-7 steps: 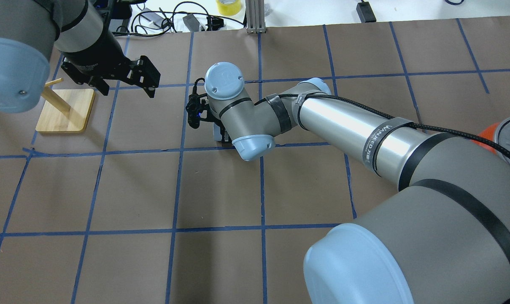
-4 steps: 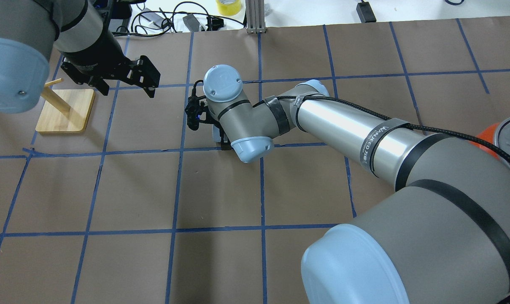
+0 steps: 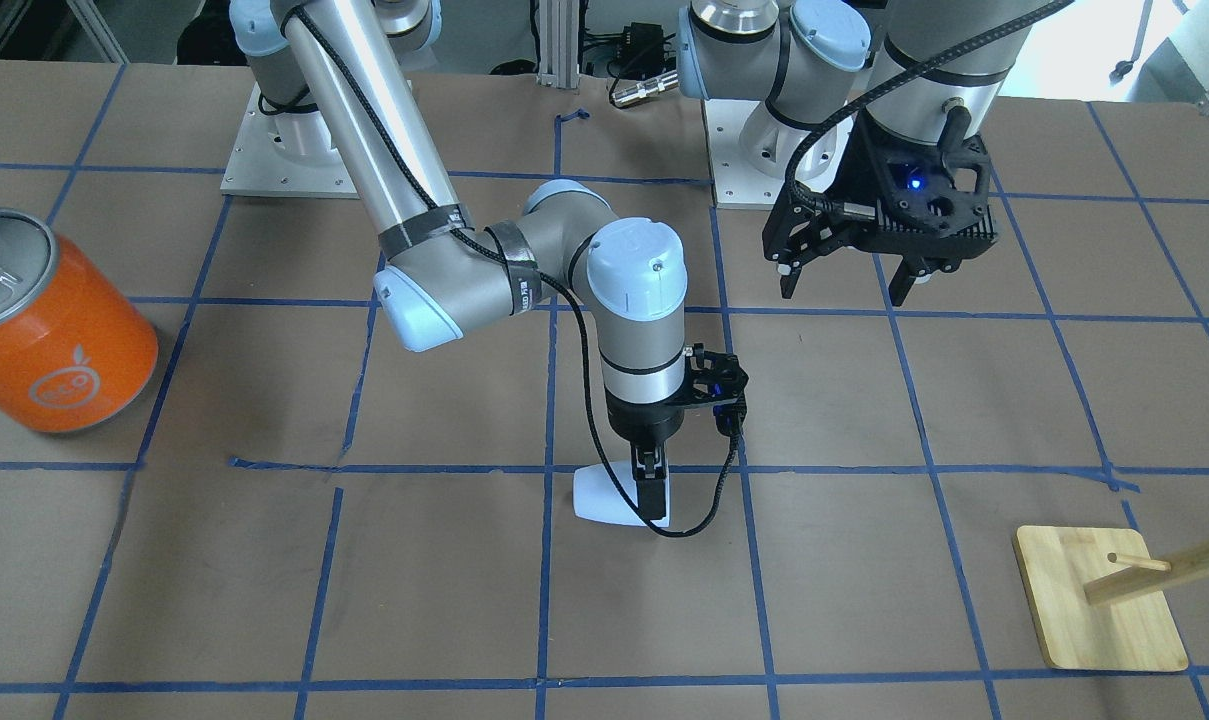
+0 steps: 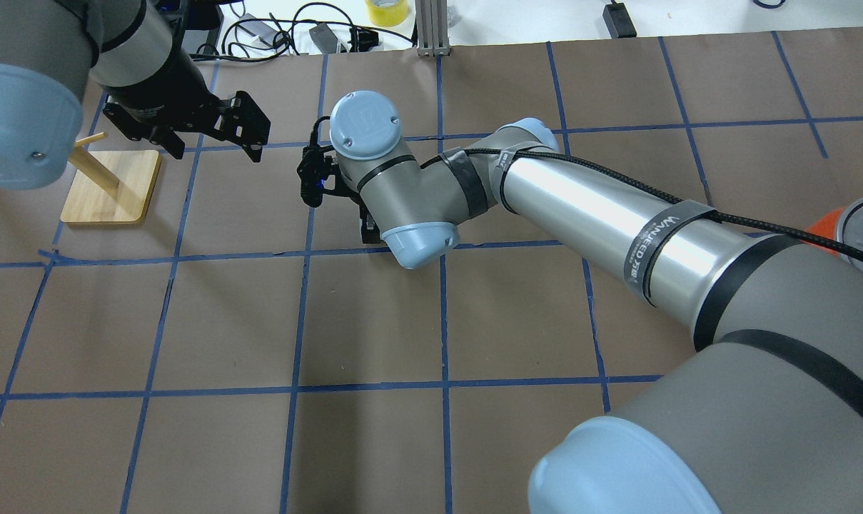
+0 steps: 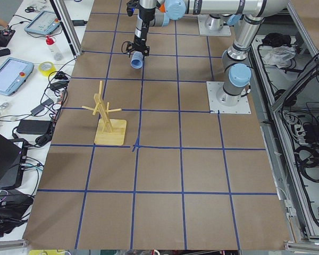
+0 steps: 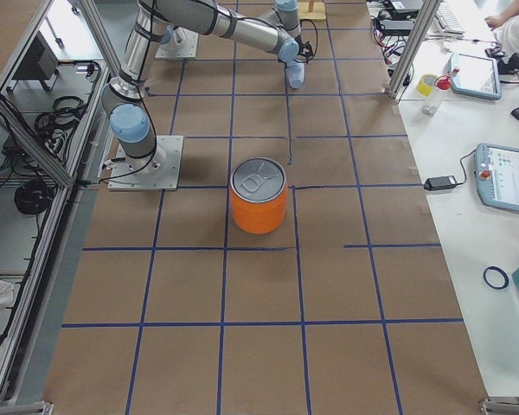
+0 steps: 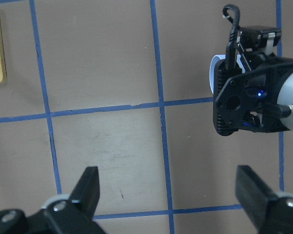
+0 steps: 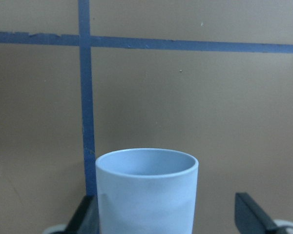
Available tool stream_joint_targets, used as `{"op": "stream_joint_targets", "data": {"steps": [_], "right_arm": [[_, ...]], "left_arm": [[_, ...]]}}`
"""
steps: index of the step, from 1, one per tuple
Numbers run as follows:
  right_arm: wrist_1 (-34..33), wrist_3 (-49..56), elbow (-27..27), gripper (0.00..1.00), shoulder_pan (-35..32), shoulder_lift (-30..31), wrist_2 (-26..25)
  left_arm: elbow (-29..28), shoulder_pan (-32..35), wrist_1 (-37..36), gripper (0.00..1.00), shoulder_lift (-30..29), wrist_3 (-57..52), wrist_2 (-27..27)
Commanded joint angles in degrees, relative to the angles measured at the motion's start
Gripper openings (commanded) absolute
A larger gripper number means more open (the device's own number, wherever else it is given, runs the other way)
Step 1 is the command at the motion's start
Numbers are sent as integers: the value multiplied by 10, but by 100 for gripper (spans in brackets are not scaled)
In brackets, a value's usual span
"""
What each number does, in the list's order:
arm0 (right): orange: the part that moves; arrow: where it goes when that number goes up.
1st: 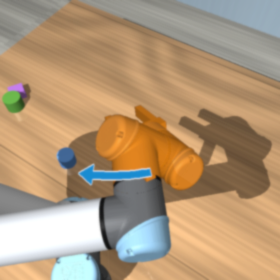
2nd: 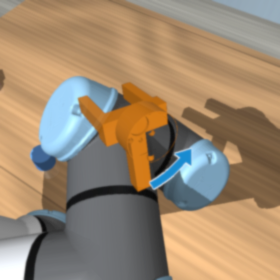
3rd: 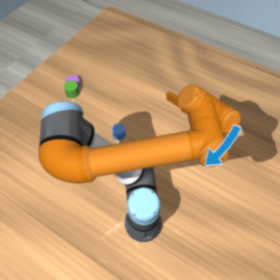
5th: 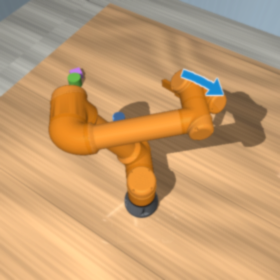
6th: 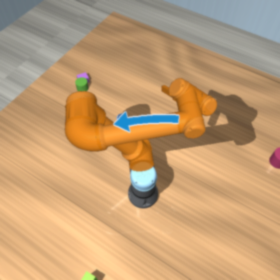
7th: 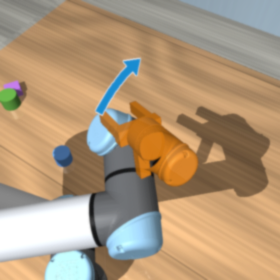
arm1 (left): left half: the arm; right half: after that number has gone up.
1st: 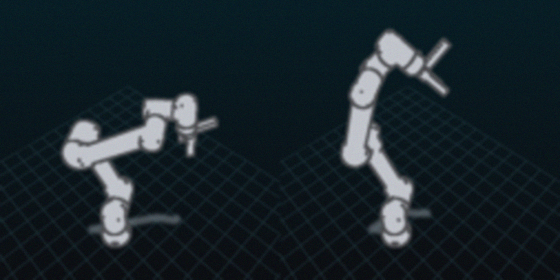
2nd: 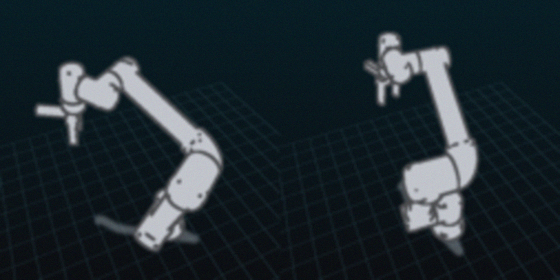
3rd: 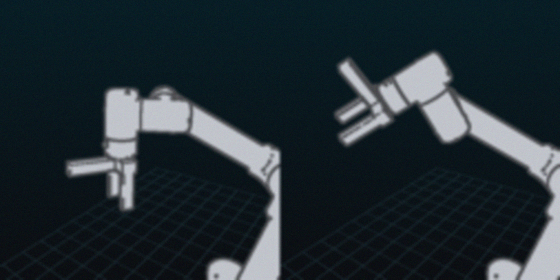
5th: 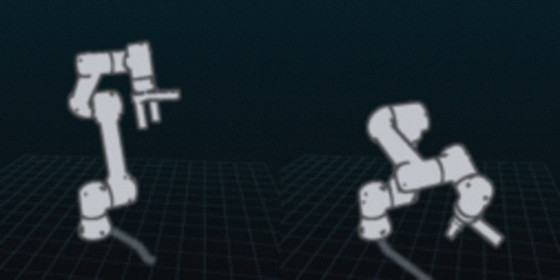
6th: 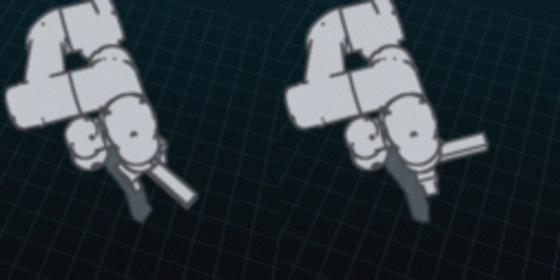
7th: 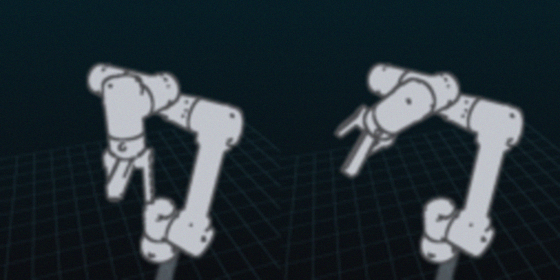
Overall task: Flip cup
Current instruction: 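Lower the cup with the right gripper and release it on its side, then reach the left gripper to the lying cup while the right arm withdraws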
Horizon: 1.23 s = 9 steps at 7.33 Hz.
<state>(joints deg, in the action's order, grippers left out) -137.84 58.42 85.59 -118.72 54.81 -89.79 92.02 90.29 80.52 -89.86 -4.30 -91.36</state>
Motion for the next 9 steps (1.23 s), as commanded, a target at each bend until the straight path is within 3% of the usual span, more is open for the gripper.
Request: {"op": "stream_joint_targets", "data": {"steps": [1, 4, 5, 8, 9], "right_arm": [[13, -132, 7, 100, 23, 35, 0], [61, -358, 20, 100, 87, 91, -1], [84, -376, 22, 100, 126, 99, 0], [140, -455, 24, 100, 261, 161, 0], [202, -502, 27, 100, 278, 188, -2]], "left_arm": [[0, 0, 0, 100, 0, 0, 0], [8, -2, 3, 100, 2, -10, 3], [13, -6, 0, 100, -11, -21, 25], [73, -50, -56, 100, -77, -48, 199], [89, -65, -89, 100, -103, -48, 249]]}}
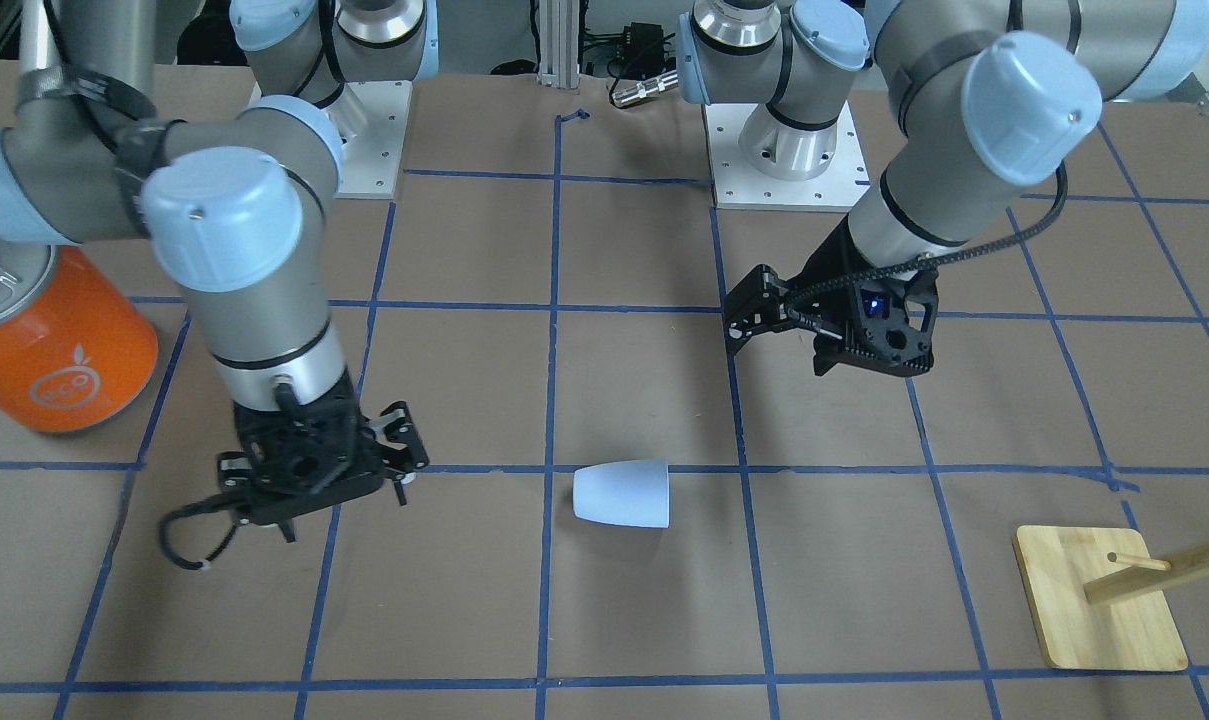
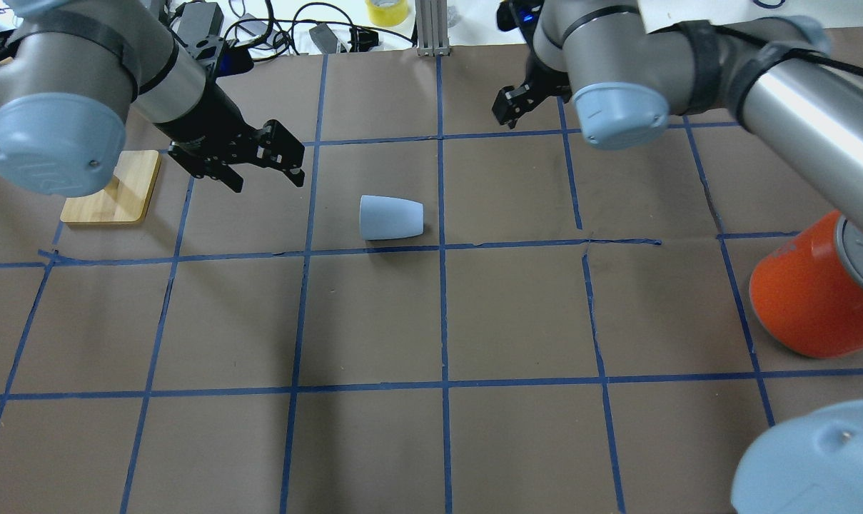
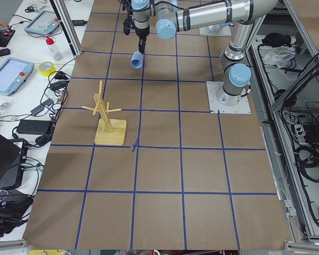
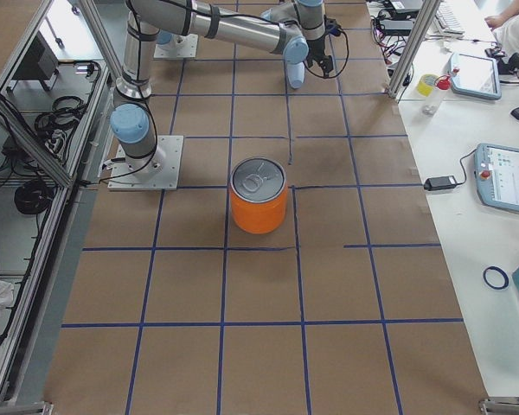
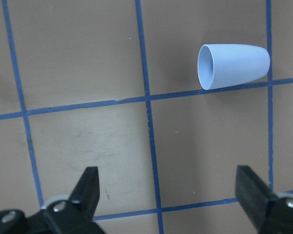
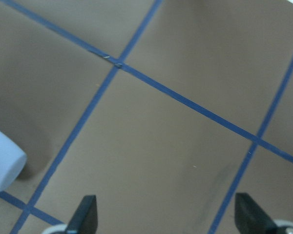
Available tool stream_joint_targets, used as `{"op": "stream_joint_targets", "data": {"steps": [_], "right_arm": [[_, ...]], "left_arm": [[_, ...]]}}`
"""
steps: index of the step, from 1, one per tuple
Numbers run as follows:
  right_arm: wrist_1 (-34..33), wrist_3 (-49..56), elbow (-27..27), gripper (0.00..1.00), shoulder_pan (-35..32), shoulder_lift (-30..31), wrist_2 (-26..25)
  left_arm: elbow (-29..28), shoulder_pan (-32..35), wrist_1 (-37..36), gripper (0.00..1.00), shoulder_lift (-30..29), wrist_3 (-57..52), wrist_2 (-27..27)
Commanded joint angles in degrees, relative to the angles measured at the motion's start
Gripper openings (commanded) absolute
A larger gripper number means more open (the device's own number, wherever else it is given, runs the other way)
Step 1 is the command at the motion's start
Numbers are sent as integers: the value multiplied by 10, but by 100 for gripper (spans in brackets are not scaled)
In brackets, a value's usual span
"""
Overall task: Flip cup
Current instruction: 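Reach the left gripper to the lying cup while the right arm withdraws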
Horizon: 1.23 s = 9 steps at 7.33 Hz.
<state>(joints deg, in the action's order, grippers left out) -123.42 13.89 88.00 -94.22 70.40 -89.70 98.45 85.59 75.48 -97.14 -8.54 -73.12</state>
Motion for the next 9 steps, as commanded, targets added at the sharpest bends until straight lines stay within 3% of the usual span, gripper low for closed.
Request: {"op": "stream_joint_targets", "data": {"steps": [1, 4, 5, 7, 8, 9], "right_arm": [[107, -77, 5, 100, 44, 65, -5], [263, -84, 5, 100, 102, 157, -5], [289, -84, 5, 100, 102, 175, -10], [297, -86, 5, 100, 108, 174, -18], [300, -93, 4, 100, 121, 173, -19], [303, -98, 5, 100, 127, 172, -20]], "left_arm": [[26, -21, -42, 100, -64, -8, 125], [25, -21, -94, 97, -165, -23, 255], [25, -21, -146, 97, -195, -28, 259], [25, -16, -157, 97, -226, -31, 295], [25, -13, -160, 84, -230, -29, 295], [24, -6, -169, 38, -231, -28, 296]]}}
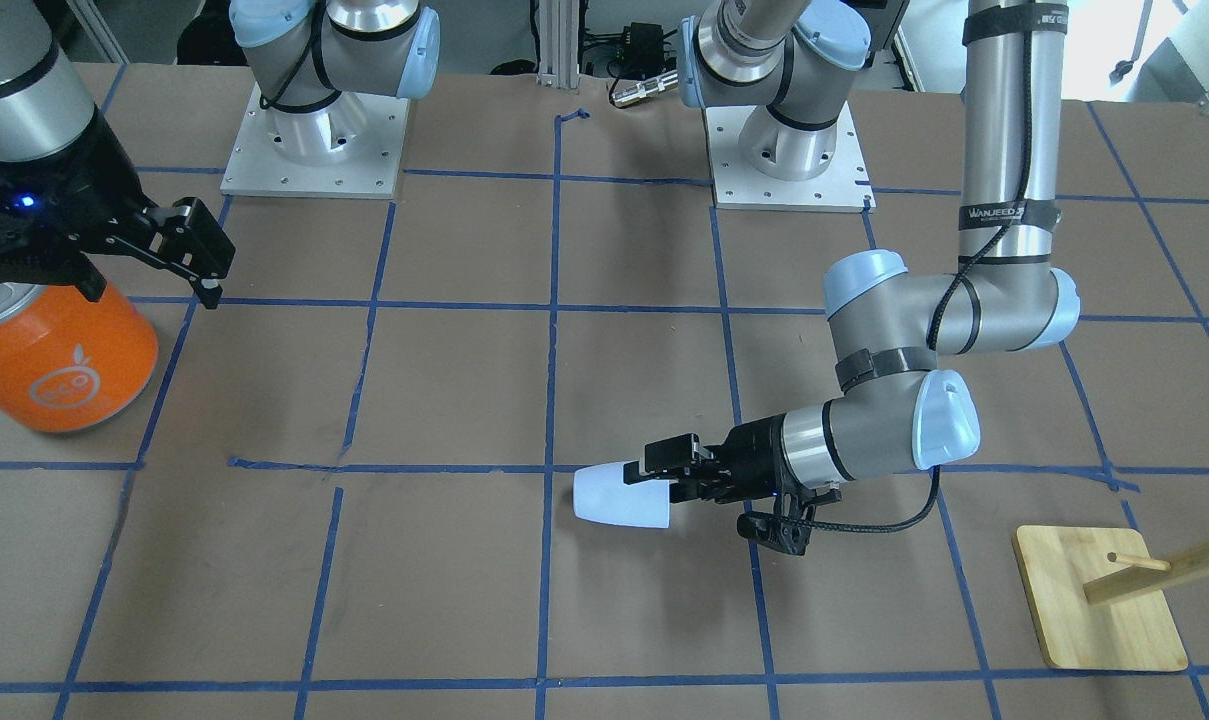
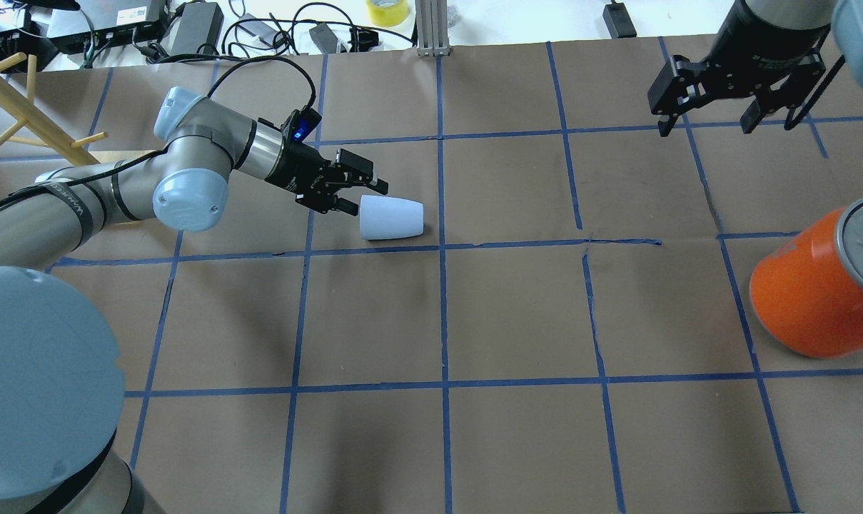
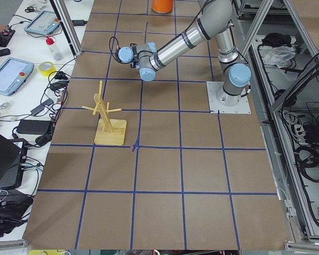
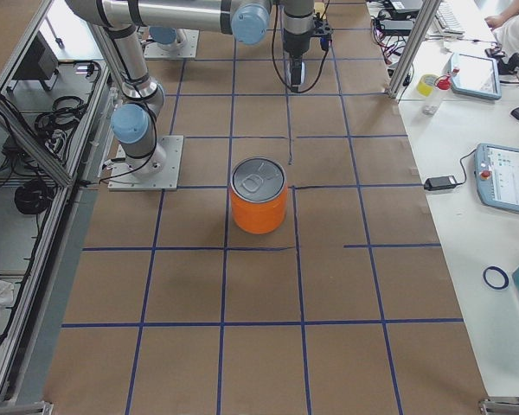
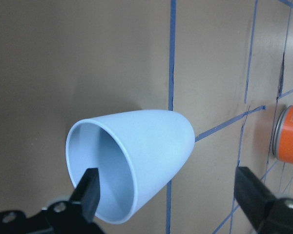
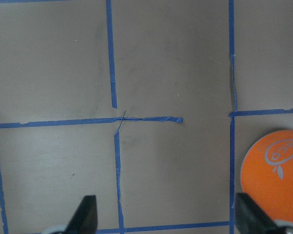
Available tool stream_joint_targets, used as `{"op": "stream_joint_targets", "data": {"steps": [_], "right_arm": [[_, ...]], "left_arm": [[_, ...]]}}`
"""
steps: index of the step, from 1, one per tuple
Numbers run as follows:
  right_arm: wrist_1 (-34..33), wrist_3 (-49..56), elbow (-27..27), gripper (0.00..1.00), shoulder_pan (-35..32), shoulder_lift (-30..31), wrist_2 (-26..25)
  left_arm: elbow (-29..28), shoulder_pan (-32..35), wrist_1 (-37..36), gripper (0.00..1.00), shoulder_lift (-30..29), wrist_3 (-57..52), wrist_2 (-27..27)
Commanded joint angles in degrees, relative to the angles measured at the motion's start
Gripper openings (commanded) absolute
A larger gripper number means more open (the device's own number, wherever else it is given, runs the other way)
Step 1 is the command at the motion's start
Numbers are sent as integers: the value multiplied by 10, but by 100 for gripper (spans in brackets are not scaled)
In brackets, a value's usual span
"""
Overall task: Flip cup
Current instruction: 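Grasp the cup's closed end with the left gripper and lift it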
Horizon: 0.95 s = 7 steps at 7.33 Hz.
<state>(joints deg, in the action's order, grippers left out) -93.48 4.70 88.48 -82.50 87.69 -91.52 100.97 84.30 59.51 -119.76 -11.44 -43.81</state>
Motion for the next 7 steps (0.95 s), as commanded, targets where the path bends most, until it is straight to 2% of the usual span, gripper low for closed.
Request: {"op": "stream_joint_targets", "data": {"steps": [1, 2, 3, 4, 7], "right_arm": [[7, -12, 1, 100, 9, 0, -1], [9, -11, 2, 100, 9, 2, -1], [9, -9, 3, 100, 7, 5, 10], [10, -8, 3, 100, 5, 9, 11], [9, -9, 3, 100, -38, 16, 12]], "left_arm": [[-1, 12, -14, 1, -5, 7, 3], [-2, 17, -27, 0, -1, 30, 4], [-7, 17, -63, 0, 1, 121, 3], [-3, 17, -114, 0, -1, 162, 0], [-33, 29, -122, 0, 36, 222, -19]]}}
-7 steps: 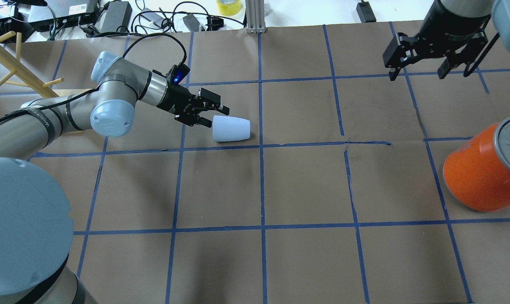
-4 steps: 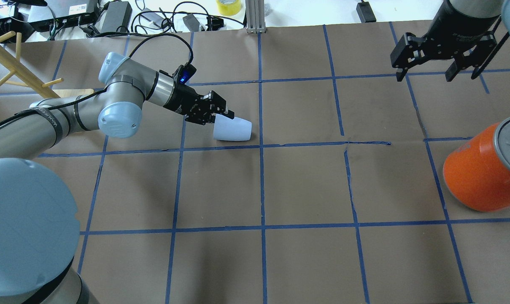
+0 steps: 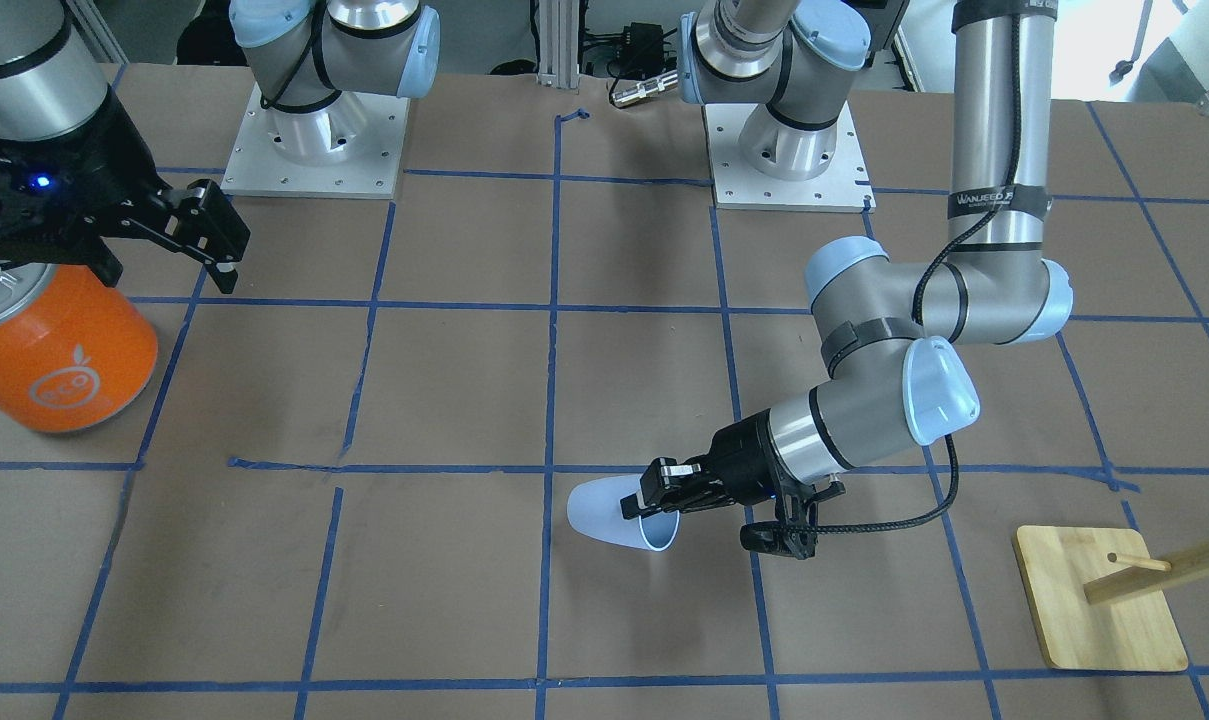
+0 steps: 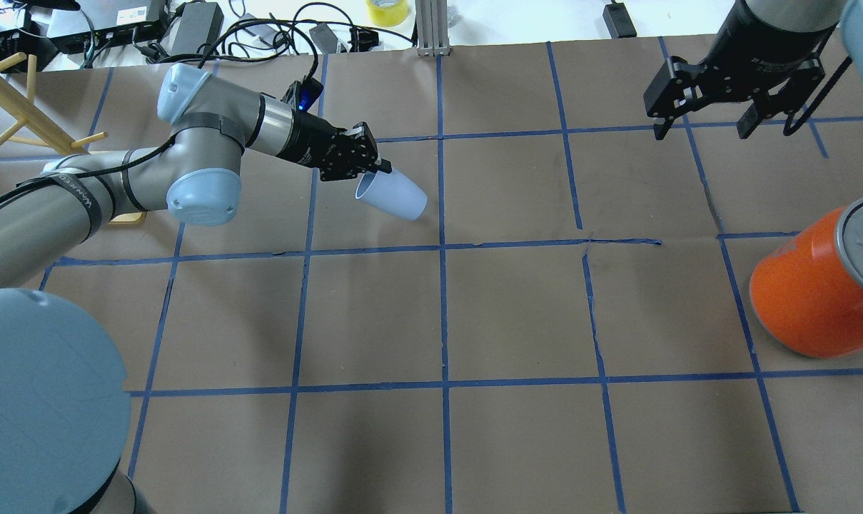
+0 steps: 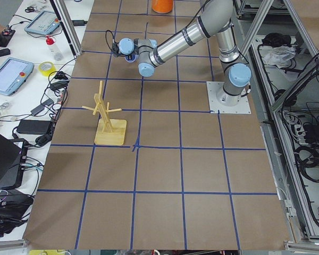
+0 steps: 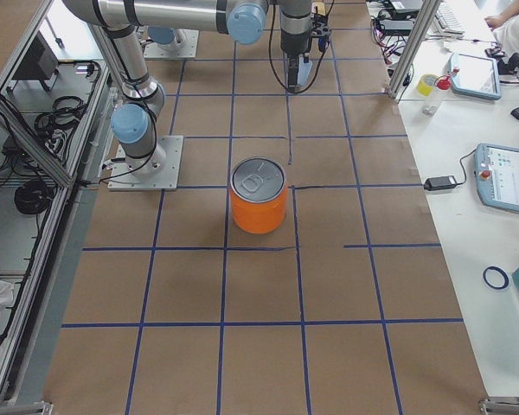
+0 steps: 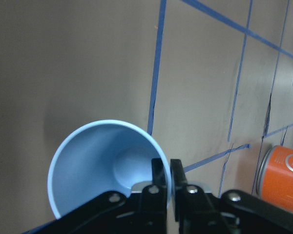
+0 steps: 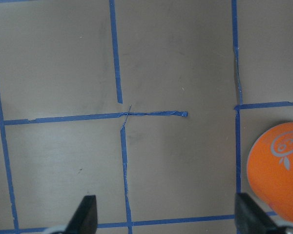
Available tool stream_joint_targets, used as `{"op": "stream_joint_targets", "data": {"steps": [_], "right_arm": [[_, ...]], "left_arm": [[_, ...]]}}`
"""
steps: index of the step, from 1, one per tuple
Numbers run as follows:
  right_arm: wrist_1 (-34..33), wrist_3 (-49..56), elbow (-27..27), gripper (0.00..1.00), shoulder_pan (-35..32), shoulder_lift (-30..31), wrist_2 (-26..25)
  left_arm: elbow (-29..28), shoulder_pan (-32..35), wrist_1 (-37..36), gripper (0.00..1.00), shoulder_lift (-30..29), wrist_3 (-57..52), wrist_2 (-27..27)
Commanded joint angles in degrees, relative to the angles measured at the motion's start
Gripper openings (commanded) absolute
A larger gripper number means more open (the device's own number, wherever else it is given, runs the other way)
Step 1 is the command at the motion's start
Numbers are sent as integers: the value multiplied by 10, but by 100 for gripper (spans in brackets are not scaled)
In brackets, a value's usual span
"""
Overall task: Flip cup
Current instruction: 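Grasp the cup's closed end with the left gripper and lift it, then rotate the cup mouth-up with the left gripper and set it down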
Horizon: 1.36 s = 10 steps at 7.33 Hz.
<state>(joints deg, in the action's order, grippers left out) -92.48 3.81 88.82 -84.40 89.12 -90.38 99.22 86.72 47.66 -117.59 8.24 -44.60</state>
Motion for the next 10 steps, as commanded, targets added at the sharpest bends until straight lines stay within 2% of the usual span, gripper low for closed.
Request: {"op": "stream_joint_targets", "data": {"steps": [1, 2, 3, 4, 5, 7, 10], "right_arm": [[0, 1, 0, 100, -24, 7, 0], [-3, 1, -1, 100, -26, 6, 1], [-2, -1, -1, 100, -26, 7, 16], [-2, 0, -1, 100, -26, 6, 17], [-2, 0, 0, 100, -31, 6, 28], [-1, 0, 0, 100, -38, 6, 42], [1, 0, 20, 100, -38, 7, 33]], "left_arm": [[-45, 1, 2, 0, 28, 38, -65], [-87, -3, 28, 0, 32, 31, -132], [-118, -3, 44, 0, 31, -6, -238], [-132, -3, 99, 0, 36, -63, -276], [-144, -3, 105, 0, 25, -145, -391], [-151, -4, 103, 0, 14, -177, -468], [-132, -9, 81, 0, -7, -176, -487]]}}
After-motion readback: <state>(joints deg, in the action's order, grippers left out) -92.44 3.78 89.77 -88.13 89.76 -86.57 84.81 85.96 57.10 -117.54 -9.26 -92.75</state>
